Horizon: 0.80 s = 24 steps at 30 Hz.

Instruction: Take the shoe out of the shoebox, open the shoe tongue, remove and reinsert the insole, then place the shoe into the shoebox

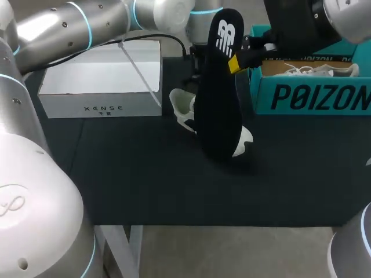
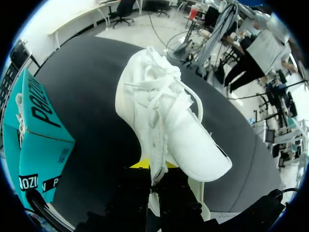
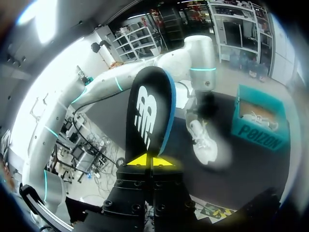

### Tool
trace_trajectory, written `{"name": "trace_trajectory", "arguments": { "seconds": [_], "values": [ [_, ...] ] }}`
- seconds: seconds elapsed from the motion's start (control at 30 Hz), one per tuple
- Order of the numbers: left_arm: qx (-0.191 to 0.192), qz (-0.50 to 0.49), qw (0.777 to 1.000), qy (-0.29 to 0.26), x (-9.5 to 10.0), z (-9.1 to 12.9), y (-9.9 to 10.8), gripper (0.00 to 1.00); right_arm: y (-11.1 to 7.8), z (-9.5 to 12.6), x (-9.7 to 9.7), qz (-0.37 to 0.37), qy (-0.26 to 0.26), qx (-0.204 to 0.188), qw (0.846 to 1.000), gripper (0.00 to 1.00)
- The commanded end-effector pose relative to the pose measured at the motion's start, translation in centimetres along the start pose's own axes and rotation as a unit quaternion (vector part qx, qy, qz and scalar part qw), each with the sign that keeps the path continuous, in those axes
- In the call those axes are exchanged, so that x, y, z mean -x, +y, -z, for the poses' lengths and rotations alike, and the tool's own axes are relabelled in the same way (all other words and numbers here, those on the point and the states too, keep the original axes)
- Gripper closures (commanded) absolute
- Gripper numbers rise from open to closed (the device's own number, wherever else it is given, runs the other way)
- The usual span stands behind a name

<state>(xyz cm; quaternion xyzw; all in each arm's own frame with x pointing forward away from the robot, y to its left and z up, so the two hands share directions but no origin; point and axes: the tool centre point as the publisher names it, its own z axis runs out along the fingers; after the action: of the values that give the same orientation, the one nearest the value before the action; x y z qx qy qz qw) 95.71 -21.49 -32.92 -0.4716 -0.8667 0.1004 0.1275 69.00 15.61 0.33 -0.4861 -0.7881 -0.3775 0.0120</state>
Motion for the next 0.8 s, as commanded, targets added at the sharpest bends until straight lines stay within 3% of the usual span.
{"name": "trace_trajectory", "arguments": {
  "seconds": [0.03, 0.23, 0.53, 0.8],
  "values": [
    [-0.006, 0.000, 0.999, 0.042, 0.5, 0.3, 0.5, 1.00, -0.1, -0.1, -0.1, -0.004, -0.002, 0.001, 1.000, 1.00],
    [-0.016, -0.016, 0.999, 0.048, 0.6, 0.1, 0.3, 1.00, 0.2, 0.0, 0.1, -0.004, 0.000, -0.004, 1.000, 1.00],
    [0.058, -0.156, 0.982, 0.085, 1.3, -0.4, 0.3, 1.00, 0.5, 0.1, 0.3, -0.001, 0.000, -0.008, 1.000, 1.00],
    [0.078, -0.216, 0.968, 0.100, 2.0, -0.5, 0.6, 1.00, 0.6, 0.3, 0.2, -0.003, -0.001, -0.012, 1.000, 1.00]
  ]
}}
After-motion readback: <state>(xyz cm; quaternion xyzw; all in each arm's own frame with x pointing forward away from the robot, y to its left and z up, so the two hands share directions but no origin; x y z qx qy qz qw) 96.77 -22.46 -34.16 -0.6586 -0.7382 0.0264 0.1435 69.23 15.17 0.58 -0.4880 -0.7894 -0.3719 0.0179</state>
